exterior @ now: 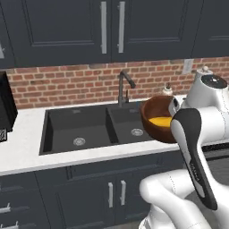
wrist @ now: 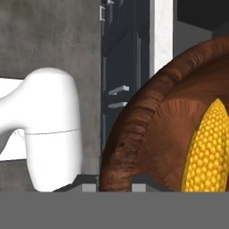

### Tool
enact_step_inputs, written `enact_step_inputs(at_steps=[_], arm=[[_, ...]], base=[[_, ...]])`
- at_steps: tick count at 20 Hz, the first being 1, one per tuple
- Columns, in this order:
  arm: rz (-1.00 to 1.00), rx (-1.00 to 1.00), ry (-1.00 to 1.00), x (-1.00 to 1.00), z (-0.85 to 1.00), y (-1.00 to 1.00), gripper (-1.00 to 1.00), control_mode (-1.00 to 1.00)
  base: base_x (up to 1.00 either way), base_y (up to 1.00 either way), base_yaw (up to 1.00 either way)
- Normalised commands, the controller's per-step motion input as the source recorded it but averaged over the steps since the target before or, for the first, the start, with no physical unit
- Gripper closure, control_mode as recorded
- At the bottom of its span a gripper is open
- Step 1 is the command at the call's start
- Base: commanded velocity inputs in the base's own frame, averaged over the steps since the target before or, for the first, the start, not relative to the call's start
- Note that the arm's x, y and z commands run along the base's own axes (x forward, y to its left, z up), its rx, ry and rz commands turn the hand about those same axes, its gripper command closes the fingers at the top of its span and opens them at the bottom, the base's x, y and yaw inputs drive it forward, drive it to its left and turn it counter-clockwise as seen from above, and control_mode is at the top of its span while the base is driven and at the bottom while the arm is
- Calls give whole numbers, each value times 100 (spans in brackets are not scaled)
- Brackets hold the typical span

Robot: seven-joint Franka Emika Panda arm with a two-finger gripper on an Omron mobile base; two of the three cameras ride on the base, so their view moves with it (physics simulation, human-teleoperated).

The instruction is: Pick the corn from the sink and place it in the bowl. Then pick the bowl and place it in the microwave. Then close the microwave door and press the start button.

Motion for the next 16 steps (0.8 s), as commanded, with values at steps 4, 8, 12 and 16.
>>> enact_step_inputs(at_steps=[4, 8, 12, 16], arm=[[0, 0, 0, 0, 0, 0, 100, 100], [0, 0, 0, 0, 0, 0, 100, 100], [0, 0, 0, 0, 0, 0, 100, 100], [0, 0, 0, 0, 0, 0, 100, 100]], base=[[-40, -11, -51], [-27, -19, -71], [-7, -11, -81], [0, -10, -85]])
